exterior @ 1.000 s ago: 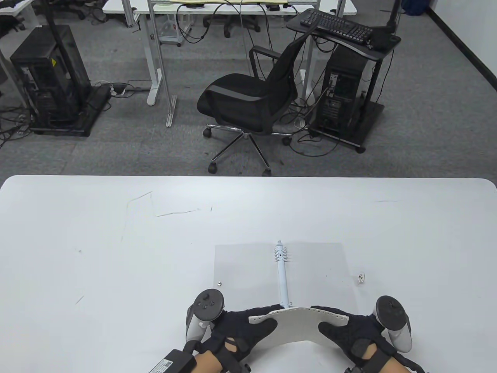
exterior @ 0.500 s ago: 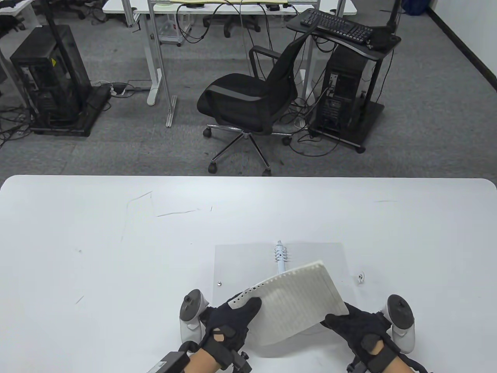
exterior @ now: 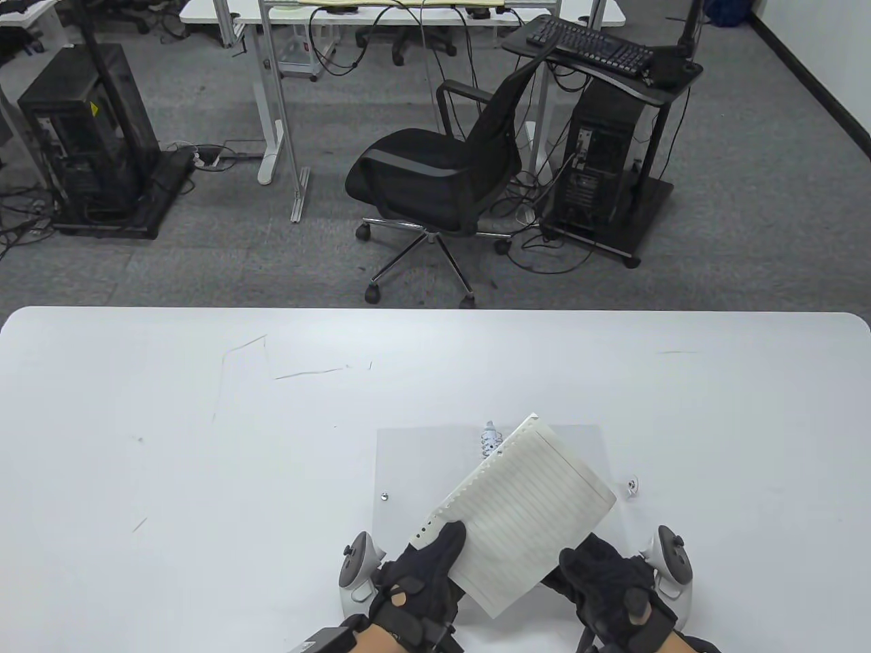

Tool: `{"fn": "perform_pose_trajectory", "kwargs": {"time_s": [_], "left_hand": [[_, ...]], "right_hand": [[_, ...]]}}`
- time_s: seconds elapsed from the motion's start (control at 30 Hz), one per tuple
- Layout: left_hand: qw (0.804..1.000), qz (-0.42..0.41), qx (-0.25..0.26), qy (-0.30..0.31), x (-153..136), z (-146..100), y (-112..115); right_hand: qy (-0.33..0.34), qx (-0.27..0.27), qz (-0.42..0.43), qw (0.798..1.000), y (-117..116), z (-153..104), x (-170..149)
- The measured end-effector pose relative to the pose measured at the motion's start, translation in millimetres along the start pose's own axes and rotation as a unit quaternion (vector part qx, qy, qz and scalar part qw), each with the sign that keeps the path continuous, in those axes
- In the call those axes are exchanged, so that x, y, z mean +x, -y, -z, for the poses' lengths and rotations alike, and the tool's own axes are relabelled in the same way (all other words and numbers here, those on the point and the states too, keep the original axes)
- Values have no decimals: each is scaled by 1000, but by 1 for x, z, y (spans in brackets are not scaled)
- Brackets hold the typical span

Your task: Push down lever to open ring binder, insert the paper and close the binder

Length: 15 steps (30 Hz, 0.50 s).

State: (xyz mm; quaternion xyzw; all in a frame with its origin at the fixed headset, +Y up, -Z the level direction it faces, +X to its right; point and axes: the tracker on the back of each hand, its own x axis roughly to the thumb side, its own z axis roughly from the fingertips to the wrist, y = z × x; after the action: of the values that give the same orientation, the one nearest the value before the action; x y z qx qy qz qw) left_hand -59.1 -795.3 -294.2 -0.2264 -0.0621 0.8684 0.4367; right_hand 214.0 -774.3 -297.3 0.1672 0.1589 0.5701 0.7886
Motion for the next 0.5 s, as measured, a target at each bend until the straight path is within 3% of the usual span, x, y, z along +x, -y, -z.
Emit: {"fn": "perform_pose_trajectory", "kwargs": {"time_s": [0.13, 0.3, 0.43, 0.5], "left_hand": [[999, 30, 2, -31, -7, 0, 0], [997, 57, -25, -37, 4, 0, -4], [992, 90, -82, -26, 29, 3, -14], [990, 117, -79, -25, 40, 2, -21]], "right_hand": [[-3, -63, -17, 998, 10, -2, 0], [-3, -91, -11, 996, 26, -5, 11], [-14, -66, -26, 997, 42, -9, 25], [-29, -31, -36, 998, 44, -9, 28]]}}
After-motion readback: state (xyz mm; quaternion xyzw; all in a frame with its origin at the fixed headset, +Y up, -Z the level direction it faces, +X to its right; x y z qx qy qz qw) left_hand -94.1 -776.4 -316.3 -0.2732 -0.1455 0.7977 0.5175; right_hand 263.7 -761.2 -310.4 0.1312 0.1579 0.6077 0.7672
